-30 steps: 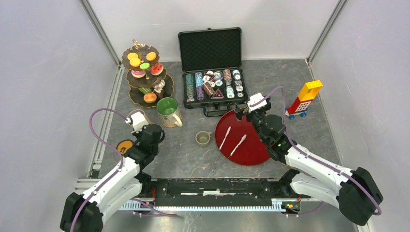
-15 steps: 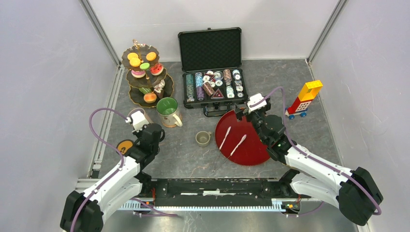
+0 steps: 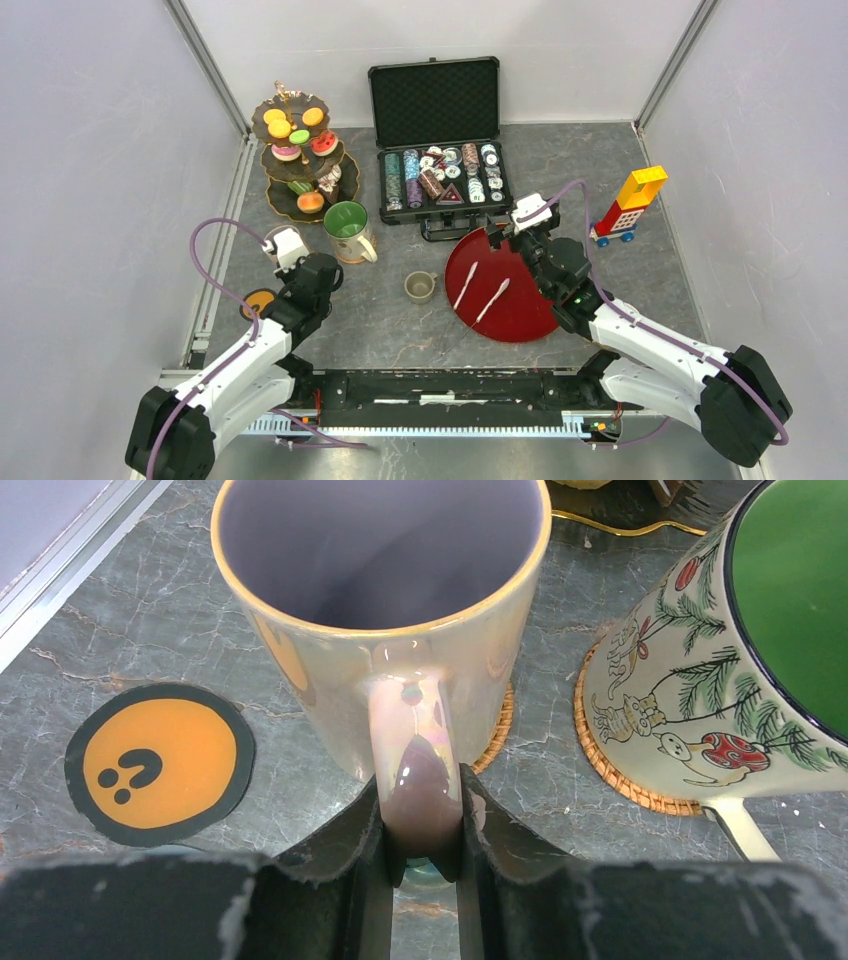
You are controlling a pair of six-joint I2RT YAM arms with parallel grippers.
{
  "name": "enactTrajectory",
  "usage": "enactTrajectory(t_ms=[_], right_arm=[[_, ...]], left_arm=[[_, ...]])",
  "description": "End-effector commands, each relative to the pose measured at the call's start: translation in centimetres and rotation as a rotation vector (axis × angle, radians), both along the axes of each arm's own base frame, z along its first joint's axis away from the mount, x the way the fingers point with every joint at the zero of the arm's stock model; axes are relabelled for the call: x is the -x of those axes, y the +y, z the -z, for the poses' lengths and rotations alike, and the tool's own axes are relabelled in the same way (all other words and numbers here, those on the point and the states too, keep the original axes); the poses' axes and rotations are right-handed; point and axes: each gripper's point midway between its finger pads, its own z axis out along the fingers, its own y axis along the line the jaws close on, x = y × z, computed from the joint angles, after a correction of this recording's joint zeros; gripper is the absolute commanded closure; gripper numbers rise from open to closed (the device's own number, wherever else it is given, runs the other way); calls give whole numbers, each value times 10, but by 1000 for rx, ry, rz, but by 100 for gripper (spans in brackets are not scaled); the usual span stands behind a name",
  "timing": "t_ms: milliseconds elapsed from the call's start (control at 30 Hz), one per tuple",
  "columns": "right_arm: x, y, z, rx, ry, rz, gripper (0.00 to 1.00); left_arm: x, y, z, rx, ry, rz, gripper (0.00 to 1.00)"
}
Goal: Serve the afternoon tea
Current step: Place the cup on the coaster.
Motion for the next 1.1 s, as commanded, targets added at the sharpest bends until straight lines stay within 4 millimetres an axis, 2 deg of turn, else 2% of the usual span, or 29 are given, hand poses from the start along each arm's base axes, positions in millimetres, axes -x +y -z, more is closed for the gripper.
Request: enactTrajectory(t_ms=[0, 300, 500, 867, 1067], right_arm=[[-1, -1, -9, -35, -33, 1, 2], [-1, -1, -8, -35, -33, -2, 2], [0, -1, -9, -38, -35, -4, 2], [0, -2, -10, -40, -35, -3, 2], [-1, -3, -8, -34, -31, 1, 2]], left_arm=[[-18, 3, -41, 63, -173, -93, 95], [-15, 2, -37, 91, -164, -101, 76], [-13, 1, -36, 95, -145, -98, 58], [-8, -8, -41, 157, -113, -59, 37], [18, -5, -48, 211, -35, -83, 12]])
